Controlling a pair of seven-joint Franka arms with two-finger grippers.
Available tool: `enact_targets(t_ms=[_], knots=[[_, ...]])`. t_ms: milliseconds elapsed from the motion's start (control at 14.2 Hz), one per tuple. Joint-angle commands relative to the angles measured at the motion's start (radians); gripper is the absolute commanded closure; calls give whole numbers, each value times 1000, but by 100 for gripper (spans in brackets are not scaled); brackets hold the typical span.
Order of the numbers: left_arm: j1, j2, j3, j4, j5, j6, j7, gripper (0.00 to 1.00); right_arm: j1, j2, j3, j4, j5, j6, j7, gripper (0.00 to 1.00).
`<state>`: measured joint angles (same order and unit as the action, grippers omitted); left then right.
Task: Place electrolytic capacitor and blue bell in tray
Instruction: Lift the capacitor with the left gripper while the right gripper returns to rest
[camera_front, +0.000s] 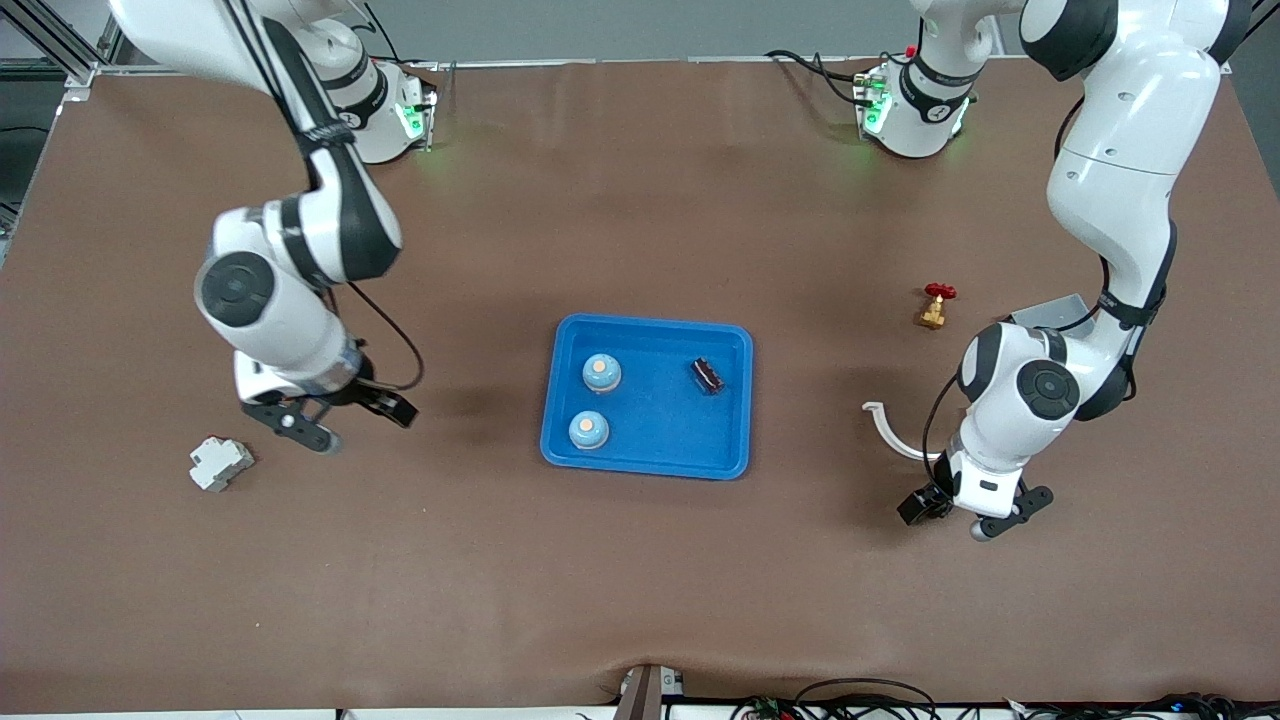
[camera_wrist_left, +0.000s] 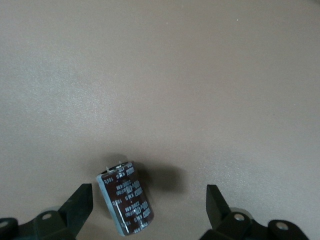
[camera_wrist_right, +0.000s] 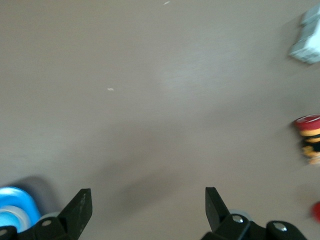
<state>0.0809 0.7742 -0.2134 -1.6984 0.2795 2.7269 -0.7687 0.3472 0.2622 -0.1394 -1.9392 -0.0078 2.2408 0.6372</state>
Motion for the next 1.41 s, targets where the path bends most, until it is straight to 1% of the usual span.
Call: enact_targets(t_ms=[0,70,141,211,281,492,633,703,844,984,1055,1195,1336], knots=[[7,-3,0,-9,32,24,-21,0,-65,-138,-16,-162,15,43,-175,0],[7,-3,0,-9,32,24,-21,0,-98,-170,-17,-196,25,48,-254,0],[7,-3,0,-9,33,24,-20,1,-134,-200,-17,-231,53,49,-340,0],[7,-3,0,-9,36,24,-18,7,-172,-228,-17,-265,84,49,-435,0],[8,-3,0,-10,47,24,-20,11,-213,-251,-19,-296,107,49,-532,0],[8,-4,0,-11,52,24,-18,27,-310,-343,-20,-369,115,31,-733,0],[8,-4,0,-11,56,24,-15,40,-365,-388,-23,-386,114,-35,-818,0],[8,-4,0,-11,56,21,-14,48,-384,-411,-23,-385,114,-77,-838,0],[8,-4,0,-14,95,20,-14,63,-392,-472,-23,-383,109,-169,-843,0],[8,-6,0,-18,113,20,-14,72,-392,-543,-23,-382,97,-263,-843,0],[8,-6,0,-18,115,20,-14,80,-392,-575,-23,-382,95,-306,-843,0],[7,-6,0,-20,131,19,-14,98,-392,-638,-20,-380,53,-377,-835,0],[5,-15,-1,-23,148,10,-14,100,-392,-690,-14,-365,22,-449,-834,0]])
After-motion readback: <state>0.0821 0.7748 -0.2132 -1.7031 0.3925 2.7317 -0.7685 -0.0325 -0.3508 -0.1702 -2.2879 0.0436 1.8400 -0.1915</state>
